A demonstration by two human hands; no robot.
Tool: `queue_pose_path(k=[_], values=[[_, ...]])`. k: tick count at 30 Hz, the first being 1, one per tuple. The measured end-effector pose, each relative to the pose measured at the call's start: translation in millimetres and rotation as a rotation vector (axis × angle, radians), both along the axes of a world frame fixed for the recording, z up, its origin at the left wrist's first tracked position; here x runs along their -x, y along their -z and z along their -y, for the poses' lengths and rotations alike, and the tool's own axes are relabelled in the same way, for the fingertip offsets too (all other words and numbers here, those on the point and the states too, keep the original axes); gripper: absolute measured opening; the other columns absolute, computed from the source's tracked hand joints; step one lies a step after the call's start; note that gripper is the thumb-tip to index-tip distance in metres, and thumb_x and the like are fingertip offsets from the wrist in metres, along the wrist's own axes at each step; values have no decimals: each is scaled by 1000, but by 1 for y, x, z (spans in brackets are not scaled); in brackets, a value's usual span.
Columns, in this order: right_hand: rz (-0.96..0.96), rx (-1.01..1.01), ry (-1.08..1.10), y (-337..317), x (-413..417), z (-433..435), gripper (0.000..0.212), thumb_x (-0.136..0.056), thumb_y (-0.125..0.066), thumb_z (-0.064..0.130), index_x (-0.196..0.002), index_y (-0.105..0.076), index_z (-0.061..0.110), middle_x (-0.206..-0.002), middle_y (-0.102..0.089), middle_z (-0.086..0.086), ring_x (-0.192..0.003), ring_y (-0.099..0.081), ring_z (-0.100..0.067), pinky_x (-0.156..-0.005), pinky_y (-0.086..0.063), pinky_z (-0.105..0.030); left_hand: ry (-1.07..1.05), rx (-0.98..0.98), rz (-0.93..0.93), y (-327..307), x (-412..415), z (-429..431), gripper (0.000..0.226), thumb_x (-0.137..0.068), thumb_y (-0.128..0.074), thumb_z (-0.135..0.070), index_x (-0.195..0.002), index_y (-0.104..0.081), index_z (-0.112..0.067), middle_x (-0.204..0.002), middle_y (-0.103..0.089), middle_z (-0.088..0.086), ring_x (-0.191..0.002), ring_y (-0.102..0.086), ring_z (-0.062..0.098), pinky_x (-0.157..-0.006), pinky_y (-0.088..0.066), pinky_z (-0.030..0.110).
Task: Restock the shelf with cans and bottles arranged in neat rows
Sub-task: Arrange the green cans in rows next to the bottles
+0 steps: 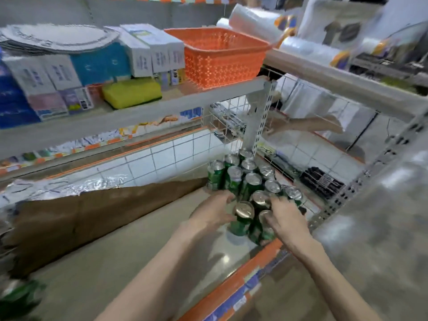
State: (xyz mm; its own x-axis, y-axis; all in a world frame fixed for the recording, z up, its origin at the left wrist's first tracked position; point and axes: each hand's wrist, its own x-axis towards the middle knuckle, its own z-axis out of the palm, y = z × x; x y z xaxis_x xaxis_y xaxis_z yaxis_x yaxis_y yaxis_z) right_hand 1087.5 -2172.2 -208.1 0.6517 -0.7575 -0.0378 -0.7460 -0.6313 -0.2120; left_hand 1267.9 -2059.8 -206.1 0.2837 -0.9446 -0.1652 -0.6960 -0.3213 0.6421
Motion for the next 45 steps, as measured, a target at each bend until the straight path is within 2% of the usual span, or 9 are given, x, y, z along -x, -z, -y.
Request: queue_pose_path(k=[4,7,13,19,23,28,34,37,45], values=[[-95,-139,-27,3,11,8,45,-89,-67,30,-128,-51,15,-125,-53,-9,-119,-54,-30,-90,-46,-36,54,-30,21,8,18,33,47,-81,-77,-24,-124,-61,-18,-127,-62,0,-113,-60,18,-94,-50,33],[-36,-165,-50,8,14,8,42,-86,-71,31,-118,-52,14,-109,-53,-1,-109,-59,-23,-86,-46,-32,58,-81,41,18,21,46,60,-75,-82,-32,-129,-57,-24,-128,-60,-2,-111,-60,20,-95,-51,42],[-7,-120,-35,11,10,5,68,-82,-76,29,-137,-38,17,-107,-66,-3,-104,-62,-25,-85,-56,-43,45,-47,14,28,18,42,43,-79,-80,-31,-118,-64,-21,-119,-68,-5,-101,-65,16,-89,-53,35],[0,-13,17,13,2,-10,61,-86,-73,31,-132,-40,8,-102,-65,-5,-98,-62,-25,-75,-56,-40,12,-28,64,21,-2,0,43,-81,-75,-34,-122,-63,-26,-117,-68,-5,-101,-64,17,-80,-49,30],[-12,0,-92,7,-18,-30,52,-86,-67,16,-128,-37,8,-82,-67,-2,-77,-63,-24,-67,-55,-40,-63,-6,60,2,-36,-58,32,-77,-76,-37,-108,-66,-33,-100,-69,-11,-88,-63,10,-66,-42,22],[5,-52,-356,-8,-83,-107,36,-88,-62,22,-118,-44,13,-97,-67,-9,-91,-63,-32,-62,-38,-34,-200,-51,95,-34,-77,-163,42,-73,-79,-37,-113,-69,-30,-105,-72,-11,-93,-65,9,-80,-55,31],[-42,-218,-527,-19,-157,-242,35,-91,-54,24,-123,-44,16,-109,-66,-15,-97,-63,-35,-73,-48,-37,-326,-139,172,-50,-94,-322,50,-66,-72,-49,-111,-70,-25,-102,-74,-7,-92,-67,13,-81,-56,36],[-58,-182,-658,-19,-171,-298,33,-92,-53,22,-124,-46,14,-109,-67,-15,-95,-62,-34,-67,-43,-34,-353,-183,193,-43,-92,-397,48,-69,-76,-45,-112,-68,-25,-103,-73,-7,-94,-67,12,-82,-55,37],[2,-229,-912,2,-177,-399,16,-91,-52,27,-97,-41,16,-90,-62,-12,-76,-63,-34,-67,-53,-48,-519,-198,153,-19,-73,-531,57,-76,-81,-34,-129,-64,-19,-122,-68,-6,-111,-62,7,-93,-48,20]])
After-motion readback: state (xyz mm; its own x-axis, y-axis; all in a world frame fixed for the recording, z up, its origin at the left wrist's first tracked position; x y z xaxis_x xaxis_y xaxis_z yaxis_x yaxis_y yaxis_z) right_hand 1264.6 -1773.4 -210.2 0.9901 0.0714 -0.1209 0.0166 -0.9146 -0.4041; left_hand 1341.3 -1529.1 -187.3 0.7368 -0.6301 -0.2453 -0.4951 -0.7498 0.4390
